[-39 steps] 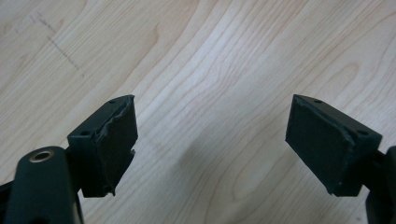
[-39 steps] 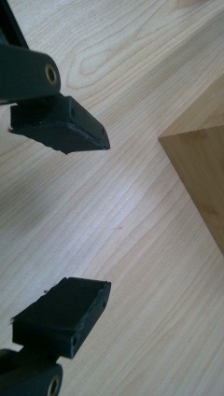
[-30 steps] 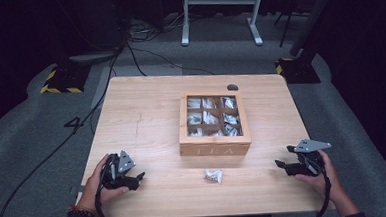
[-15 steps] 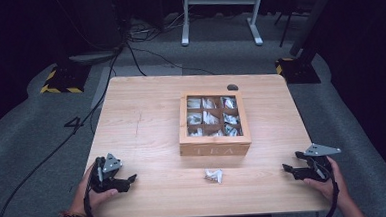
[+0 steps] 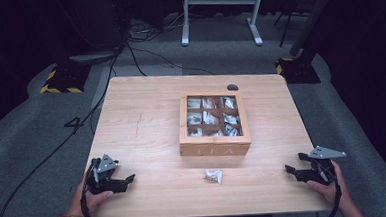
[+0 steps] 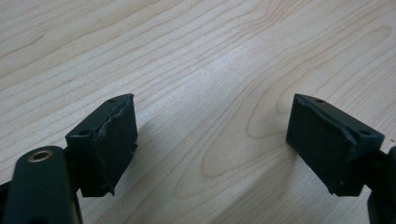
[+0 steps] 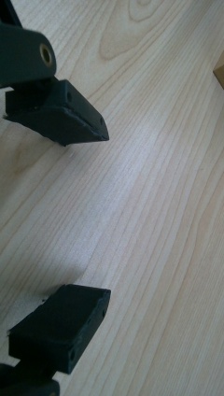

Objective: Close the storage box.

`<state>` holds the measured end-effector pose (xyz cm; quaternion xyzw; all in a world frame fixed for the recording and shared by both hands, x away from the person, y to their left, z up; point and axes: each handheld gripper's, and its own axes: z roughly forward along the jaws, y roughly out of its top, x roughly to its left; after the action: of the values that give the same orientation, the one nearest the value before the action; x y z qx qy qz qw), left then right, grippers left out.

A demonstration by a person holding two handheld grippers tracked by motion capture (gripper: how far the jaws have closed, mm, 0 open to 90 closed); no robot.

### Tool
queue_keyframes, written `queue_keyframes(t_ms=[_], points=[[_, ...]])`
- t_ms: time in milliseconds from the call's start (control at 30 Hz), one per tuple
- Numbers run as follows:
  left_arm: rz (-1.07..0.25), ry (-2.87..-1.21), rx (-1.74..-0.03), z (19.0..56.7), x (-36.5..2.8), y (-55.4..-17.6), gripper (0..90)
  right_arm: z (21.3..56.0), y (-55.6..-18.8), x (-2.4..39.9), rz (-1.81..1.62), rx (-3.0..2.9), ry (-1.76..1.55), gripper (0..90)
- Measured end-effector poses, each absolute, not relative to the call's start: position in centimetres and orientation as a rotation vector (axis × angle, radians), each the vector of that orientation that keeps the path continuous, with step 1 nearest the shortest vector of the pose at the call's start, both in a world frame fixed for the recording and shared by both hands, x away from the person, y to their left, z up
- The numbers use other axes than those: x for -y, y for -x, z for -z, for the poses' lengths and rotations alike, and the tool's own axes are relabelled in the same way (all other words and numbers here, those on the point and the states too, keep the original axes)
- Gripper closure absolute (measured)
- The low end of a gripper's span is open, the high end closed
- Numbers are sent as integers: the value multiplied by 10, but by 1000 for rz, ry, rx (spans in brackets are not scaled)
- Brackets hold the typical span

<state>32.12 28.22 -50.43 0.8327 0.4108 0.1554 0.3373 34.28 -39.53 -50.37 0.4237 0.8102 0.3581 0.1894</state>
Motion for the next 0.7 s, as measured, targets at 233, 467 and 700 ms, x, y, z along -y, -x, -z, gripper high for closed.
queue_keyframes(t_ms=[233,467,700], points=[[-405,-2166,-1076,504,-282,-321,168,504,-343,395,-1007,-2277,-1191,199],[-405,-2166,-1079,504,-282,-321,166,504,-343,395,-1007,-2278,-1191,199],[-411,-2165,-1080,504,-282,-321,166,504,-343,395,-1007,-2277,-1191,200]])
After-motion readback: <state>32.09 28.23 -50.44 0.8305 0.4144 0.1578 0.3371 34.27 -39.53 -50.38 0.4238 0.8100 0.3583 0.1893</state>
